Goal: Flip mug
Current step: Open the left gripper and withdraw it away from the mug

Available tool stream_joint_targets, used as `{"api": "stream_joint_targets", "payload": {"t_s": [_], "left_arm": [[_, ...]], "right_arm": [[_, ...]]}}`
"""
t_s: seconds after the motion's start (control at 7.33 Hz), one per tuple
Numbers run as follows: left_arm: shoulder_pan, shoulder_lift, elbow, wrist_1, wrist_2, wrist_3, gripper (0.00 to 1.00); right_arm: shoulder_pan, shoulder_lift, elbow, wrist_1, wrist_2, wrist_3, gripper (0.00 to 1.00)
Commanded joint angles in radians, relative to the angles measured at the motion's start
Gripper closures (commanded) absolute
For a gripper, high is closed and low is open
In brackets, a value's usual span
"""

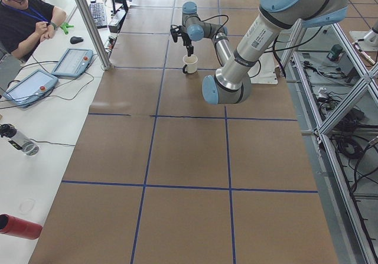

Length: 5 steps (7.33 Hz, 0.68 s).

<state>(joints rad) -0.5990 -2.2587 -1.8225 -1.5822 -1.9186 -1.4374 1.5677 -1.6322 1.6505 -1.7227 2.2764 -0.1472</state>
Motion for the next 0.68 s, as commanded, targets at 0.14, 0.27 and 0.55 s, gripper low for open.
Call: {"api": "stream_joint_targets", "payload": {"t_s": [0.14, 0.27, 0.55], "left_arm": [[-0.236, 0.259, -0.158, 0.007, -0.041, 0.437, 0.0], [-0.342, 0.334, -0.159, 0.007, -0.113, 0.621, 0.0], [-0.581, 0.489, -0.17, 0.007, -0.174, 1.017, 0.0]], "right_arm": [[0.0, 0.0, 0.0, 0.0, 0.0, 0.0, 0.0], [0.0, 0.0, 0.0, 0.0, 0.0, 0.0, 0.0], [0.0, 0.0, 0.0, 0.0, 0.0, 0.0, 0.0]]}}
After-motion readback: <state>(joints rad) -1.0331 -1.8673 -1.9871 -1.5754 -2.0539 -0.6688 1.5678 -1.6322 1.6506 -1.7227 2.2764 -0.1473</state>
